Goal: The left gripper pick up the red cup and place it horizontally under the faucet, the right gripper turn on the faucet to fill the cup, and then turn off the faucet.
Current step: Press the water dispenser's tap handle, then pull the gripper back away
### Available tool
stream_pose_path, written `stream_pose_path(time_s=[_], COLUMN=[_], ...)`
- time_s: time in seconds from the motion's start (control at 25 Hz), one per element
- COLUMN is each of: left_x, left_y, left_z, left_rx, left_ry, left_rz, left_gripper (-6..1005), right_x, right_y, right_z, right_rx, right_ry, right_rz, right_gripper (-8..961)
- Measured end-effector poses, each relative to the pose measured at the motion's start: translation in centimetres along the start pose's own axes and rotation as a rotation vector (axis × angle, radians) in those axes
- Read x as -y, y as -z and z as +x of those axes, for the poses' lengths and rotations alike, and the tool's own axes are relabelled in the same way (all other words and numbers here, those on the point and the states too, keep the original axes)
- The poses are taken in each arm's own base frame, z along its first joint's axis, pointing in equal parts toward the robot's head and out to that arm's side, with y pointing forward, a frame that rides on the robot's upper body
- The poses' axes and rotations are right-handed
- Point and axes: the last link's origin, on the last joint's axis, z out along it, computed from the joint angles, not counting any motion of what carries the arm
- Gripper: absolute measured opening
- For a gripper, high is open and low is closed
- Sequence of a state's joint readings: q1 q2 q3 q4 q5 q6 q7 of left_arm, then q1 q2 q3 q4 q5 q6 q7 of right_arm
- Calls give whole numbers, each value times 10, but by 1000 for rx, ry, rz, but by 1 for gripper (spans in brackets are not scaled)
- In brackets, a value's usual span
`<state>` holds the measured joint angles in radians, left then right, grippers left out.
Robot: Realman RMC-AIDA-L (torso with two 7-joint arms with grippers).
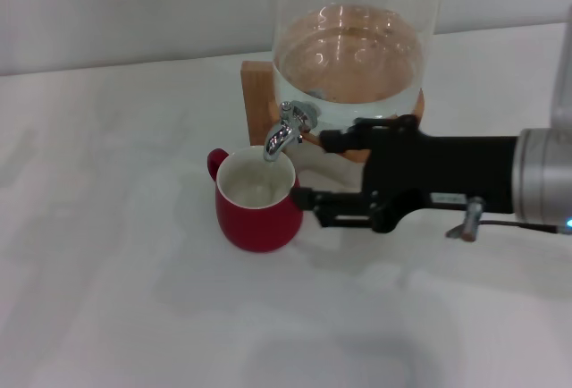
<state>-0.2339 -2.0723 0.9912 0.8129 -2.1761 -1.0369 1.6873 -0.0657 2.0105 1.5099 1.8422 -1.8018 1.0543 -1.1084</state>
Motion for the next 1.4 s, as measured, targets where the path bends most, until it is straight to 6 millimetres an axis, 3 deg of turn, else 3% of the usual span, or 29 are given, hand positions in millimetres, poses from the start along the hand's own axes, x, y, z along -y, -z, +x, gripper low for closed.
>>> stream_pose_path(time_s=[0.48, 1.4], left_x=[1, 1], left_y=[1, 4], left_z=[0, -1], left_rx=[-4, -4], left_ry=[4, 8], left_rz=[5, 2], left_gripper=[879, 879], right_x=[-5, -6], right_y=[-30, -38], right_z=[2, 2], right_rx=[-10, 15], right_ry=[1, -9], right_rz=[-68, -28], right_gripper=[722, 722])
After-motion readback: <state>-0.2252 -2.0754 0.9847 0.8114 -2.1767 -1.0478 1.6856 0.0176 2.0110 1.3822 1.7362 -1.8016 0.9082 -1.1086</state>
